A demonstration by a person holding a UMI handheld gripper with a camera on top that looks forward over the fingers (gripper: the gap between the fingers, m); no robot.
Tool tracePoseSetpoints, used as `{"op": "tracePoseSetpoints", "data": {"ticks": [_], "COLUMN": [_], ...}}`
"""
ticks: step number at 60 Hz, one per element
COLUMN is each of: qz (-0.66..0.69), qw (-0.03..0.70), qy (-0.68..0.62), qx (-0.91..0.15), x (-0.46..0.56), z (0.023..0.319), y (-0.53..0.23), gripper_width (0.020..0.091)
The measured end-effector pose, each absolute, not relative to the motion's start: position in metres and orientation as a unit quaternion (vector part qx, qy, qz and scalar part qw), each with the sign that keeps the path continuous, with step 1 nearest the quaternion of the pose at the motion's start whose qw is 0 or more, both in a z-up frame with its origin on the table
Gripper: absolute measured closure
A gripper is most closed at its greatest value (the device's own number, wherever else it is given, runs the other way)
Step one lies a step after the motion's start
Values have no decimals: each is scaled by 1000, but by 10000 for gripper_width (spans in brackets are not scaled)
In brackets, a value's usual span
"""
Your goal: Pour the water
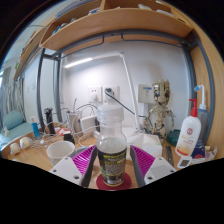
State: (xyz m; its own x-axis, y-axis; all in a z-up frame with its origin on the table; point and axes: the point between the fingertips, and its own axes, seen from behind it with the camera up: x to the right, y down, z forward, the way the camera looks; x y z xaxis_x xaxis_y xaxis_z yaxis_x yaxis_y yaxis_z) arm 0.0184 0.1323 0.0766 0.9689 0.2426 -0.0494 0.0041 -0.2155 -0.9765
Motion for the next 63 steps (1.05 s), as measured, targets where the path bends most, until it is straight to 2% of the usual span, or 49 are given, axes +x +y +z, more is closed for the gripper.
{"op": "tracePoseSetpoints", "data": {"ticks": [5,9,36,52,63], "qz": [86,61,48,22,1], "qw": [618,612,616,632,655], "qy": [-77,-76,13,19,46], "qx": [-777,-785,-786,-775,-754], "x": [24,36,65,93,120], "z": [76,73,103,112,129], "y": [117,102,-49,-94,-107], "gripper_width": [323,276,275,280,279]}}
